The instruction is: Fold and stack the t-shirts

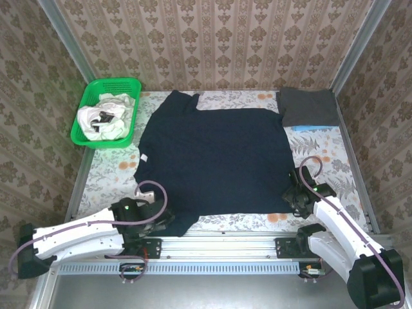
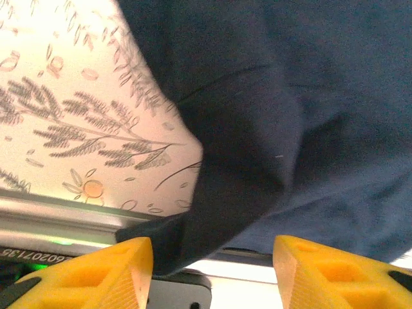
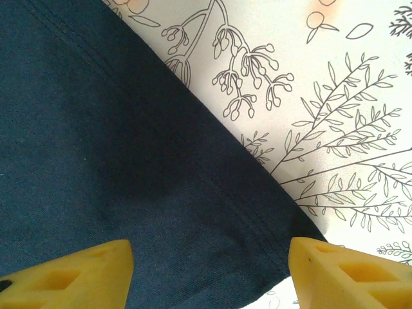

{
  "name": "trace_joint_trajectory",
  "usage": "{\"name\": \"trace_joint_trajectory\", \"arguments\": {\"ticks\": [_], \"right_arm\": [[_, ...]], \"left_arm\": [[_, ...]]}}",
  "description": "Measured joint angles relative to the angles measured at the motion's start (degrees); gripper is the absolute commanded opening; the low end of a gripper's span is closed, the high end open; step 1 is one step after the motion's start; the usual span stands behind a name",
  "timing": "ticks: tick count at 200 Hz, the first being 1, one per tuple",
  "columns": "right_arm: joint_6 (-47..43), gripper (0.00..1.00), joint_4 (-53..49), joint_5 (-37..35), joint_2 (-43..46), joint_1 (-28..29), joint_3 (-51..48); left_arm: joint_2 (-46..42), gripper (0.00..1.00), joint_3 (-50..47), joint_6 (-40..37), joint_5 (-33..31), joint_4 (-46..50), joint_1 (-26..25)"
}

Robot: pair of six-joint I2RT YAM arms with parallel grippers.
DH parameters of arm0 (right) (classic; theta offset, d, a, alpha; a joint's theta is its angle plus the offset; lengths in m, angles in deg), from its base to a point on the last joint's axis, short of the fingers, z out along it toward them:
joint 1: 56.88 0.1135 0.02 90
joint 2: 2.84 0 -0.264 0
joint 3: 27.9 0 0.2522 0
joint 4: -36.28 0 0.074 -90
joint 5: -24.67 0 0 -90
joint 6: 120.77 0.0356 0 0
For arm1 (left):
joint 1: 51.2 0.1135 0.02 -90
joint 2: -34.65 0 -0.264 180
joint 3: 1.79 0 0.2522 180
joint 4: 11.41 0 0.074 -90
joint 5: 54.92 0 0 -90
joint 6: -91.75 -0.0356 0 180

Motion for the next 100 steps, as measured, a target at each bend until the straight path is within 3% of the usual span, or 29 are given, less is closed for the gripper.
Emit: {"name": "trace_joint_trajectory", "arguments": {"ticks": [22, 54, 71, 100], "right_arm": [[-0.1, 0.67, 0.0, 0.0, -0.5, -0.1, 0.0], [-0.3, 0.61, 0.9, 0.2, -1.1, -0.3, 0.0], [-1.1, 0.51, 1.9, 0.6, -2.0, -0.3, 0.0], [-2.4, 0.23, 4.0, 1.5, -4.0, -0.4, 0.0]], "left_arm": [[1.5, 0.45, -2.9, 2.1, 0.8, -3.8, -0.6], [1.8, 0.17, -7.5, 2.7, 2.2, -9.0, -0.2], [-0.1, 0.0, -8.0, 2.0, 2.9, -9.3, 1.1], [-5.6, 0.0, -5.0, -2.6, 2.1, -7.4, 6.8]]}}
